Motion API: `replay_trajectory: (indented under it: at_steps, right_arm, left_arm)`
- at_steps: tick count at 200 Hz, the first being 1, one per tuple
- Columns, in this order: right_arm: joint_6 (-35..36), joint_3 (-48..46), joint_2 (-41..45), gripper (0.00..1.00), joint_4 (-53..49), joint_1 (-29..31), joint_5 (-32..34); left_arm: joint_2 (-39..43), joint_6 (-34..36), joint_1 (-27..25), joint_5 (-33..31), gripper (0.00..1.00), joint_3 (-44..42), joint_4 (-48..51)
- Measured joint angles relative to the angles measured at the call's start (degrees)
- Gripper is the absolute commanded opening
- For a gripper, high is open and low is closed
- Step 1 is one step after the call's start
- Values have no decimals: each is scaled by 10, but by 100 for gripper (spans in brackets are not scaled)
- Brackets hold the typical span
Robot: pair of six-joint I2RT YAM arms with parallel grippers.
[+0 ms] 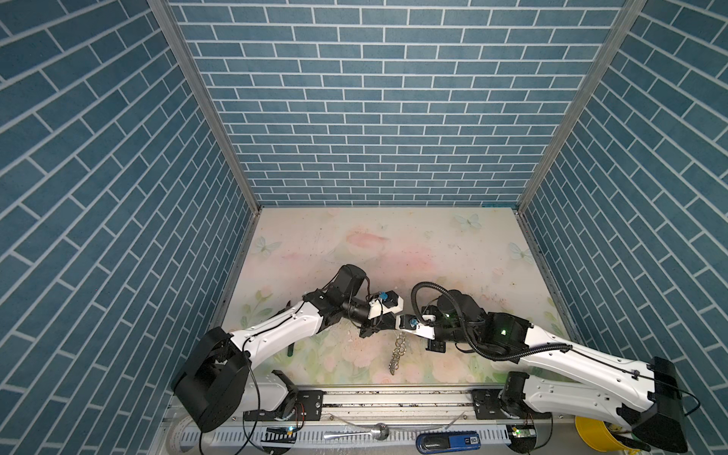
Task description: Put the keys on the keyring
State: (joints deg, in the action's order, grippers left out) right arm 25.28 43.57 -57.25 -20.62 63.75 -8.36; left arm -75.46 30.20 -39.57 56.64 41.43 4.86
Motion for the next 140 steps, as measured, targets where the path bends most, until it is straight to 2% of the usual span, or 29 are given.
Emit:
replay_trajectory:
  at_steps: [140]
  right_arm:
    - [18, 9, 18, 0, -73, 15, -5]
  left_arm:
    - [0, -24, 10, -13, 0, 0, -20]
